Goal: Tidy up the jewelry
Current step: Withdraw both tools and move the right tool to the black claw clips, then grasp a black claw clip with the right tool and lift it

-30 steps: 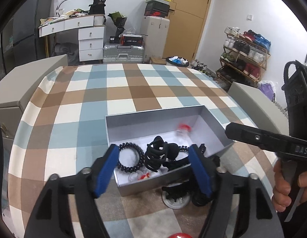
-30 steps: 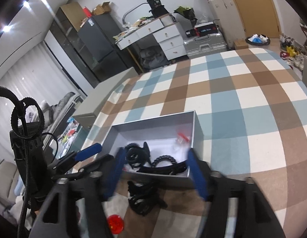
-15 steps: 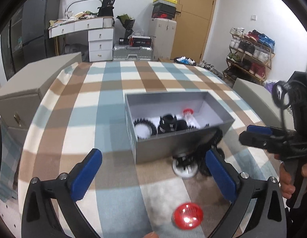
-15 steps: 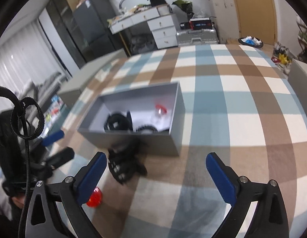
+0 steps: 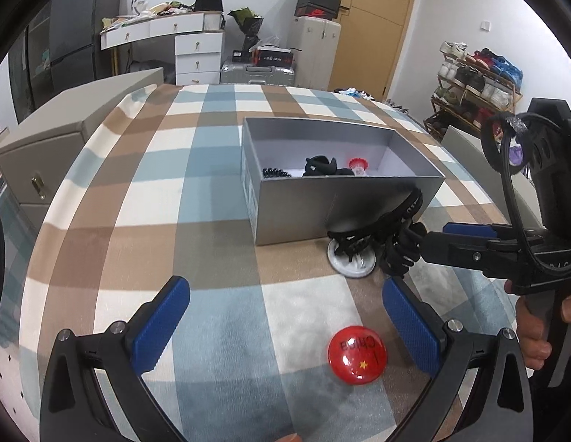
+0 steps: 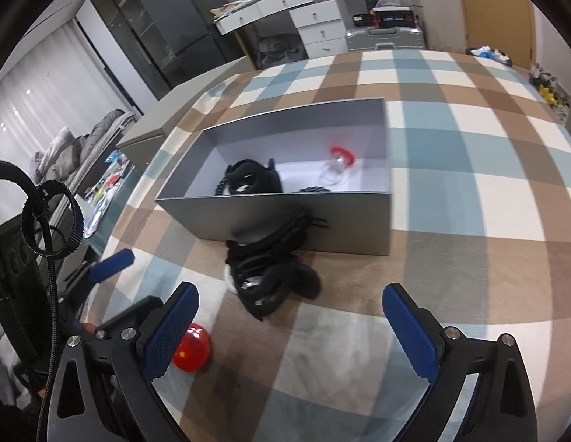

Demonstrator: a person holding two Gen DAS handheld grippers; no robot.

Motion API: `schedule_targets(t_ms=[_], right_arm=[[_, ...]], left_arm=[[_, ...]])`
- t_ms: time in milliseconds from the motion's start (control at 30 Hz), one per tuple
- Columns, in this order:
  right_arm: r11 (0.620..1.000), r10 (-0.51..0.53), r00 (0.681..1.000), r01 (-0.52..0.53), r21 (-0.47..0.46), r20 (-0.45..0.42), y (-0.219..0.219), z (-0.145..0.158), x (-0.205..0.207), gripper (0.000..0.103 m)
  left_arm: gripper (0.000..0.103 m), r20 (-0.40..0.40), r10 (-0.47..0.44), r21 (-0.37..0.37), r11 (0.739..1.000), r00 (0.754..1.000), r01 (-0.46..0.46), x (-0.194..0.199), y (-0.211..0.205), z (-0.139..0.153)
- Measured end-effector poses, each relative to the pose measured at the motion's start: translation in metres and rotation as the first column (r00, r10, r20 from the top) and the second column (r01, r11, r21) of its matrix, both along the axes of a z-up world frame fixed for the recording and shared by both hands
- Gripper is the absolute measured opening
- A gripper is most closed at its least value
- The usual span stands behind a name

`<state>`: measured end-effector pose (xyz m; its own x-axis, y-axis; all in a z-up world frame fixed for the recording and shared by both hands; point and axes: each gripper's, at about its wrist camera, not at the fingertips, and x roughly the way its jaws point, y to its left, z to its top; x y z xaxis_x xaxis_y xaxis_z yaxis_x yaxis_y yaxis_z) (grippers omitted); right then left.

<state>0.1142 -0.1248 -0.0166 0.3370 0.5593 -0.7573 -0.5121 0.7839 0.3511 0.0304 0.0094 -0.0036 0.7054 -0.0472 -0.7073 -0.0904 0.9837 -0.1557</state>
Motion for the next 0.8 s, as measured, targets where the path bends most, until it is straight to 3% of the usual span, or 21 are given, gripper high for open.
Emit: schedule_targets(t_ms=[100,300,500,633,800], right_arm=[[1.000,0.003,0.999,-0.003,0.009,-0.044,0.005,-0.006,0.004,0.099],[0.999,0.035,0.996,-0.031,0.043,-0.085,0.014,-0.011,0.006,0.080],[0.999,0.033,0.996,-0.030,0.036,-0.080,0.017,-0.012,0.006,0.077],[1.000,0.021,0.998,-0.020,0.011,-0.063,0.016,-0.012,0.006,0.053],[0.997,0.041,0.997,-0.037,0.066,-0.069,0.006,-0.008,0.001,0.053]], left_arm=[[0.102,-0.013,-0.003,-0.003,1.000,1.000,0.003,-0.004,-0.001,-0.004],[0.102,-0.031,-0.015,-0.004,1.000,0.999,0.015,-0.010,-0.003,-0.008],[0.102,-0.054,-0.033,0.005,0.999,0.998,0.033,-0.012,-0.007,-0.012],[0.102,-0.061,-0.046,-0.009,0.999,0.997,0.046,-0.011,-0.009,-0.013],[0.102,-0.056,-0.080,-0.026,0.997,0.995,0.079,-0.009,-0.012,-0.013]])
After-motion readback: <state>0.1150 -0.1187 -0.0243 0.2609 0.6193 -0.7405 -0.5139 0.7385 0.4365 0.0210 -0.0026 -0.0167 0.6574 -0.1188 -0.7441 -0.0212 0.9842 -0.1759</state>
